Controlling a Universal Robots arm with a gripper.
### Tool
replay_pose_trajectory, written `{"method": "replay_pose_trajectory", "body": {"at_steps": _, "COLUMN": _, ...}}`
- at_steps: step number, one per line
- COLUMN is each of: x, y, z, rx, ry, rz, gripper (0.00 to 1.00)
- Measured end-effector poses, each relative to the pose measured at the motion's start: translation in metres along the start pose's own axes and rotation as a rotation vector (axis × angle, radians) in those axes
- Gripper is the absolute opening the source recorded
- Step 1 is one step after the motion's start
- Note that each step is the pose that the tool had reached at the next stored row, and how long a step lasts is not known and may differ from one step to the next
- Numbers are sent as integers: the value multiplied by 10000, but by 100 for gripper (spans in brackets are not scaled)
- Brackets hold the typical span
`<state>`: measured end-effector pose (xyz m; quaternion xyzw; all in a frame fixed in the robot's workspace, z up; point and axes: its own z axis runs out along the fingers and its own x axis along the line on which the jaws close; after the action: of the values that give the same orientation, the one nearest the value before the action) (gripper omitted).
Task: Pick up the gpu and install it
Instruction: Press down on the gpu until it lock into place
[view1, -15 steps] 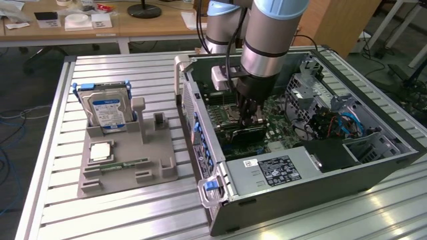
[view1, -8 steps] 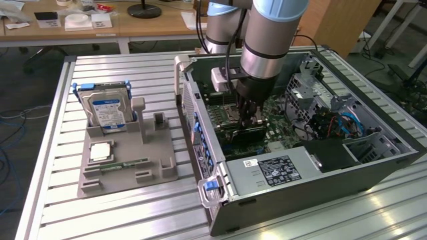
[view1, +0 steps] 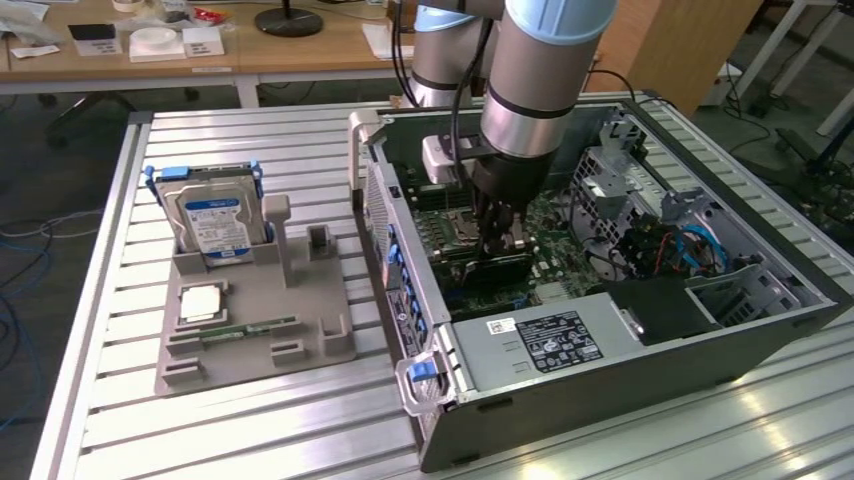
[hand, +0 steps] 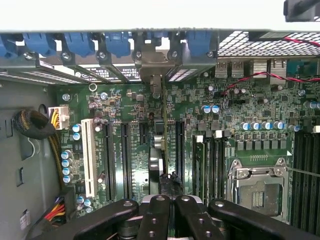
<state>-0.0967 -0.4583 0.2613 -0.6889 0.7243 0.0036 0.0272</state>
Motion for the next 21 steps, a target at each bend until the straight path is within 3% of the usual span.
{"method": "replay_pose_trajectory", "body": {"at_steps": 21, "x": 0, "y": 1, "z": 12, "rx": 1, "ry": -2, "rz": 0, "gripper": 11}}
